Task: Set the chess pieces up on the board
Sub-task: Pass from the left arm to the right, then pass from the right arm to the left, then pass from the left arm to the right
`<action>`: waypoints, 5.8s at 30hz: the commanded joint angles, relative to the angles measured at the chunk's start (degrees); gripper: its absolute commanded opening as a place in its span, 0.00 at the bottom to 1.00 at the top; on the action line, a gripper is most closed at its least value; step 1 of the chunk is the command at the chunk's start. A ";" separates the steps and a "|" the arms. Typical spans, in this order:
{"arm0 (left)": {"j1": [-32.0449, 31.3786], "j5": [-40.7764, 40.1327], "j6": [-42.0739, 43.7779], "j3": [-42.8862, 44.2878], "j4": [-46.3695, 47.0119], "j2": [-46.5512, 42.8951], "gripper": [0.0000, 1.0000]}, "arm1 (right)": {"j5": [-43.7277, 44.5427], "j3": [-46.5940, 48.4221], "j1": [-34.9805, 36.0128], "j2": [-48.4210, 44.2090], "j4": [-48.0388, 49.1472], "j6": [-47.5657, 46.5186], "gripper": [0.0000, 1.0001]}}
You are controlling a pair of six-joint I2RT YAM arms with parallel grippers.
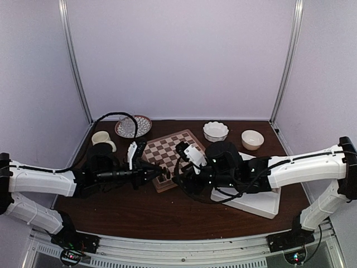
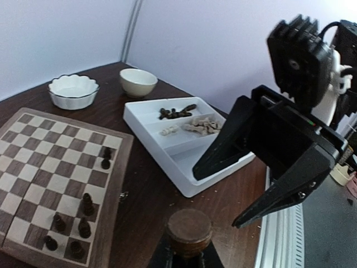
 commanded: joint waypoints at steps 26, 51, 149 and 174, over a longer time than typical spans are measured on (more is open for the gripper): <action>-8.09 -2.45 17.08 9.06 -11.47 6.85 0.00 | -8.44 1.17 0.32 -0.12 2.69 25.48 0.50; -10.10 -4.26 18.10 2.84 -1.99 2.56 0.63 | -0.78 -12.08 0.29 -9.10 15.70 31.62 0.03; -10.02 -6.68 17.56 4.39 -5.40 1.25 0.00 | 7.07 -4.14 1.35 -28.76 -19.19 -30.36 0.93; -10.02 0.32 10.63 18.96 -19.57 18.75 0.00 | 17.44 -9.45 9.60 -3.34 1.81 -52.03 0.50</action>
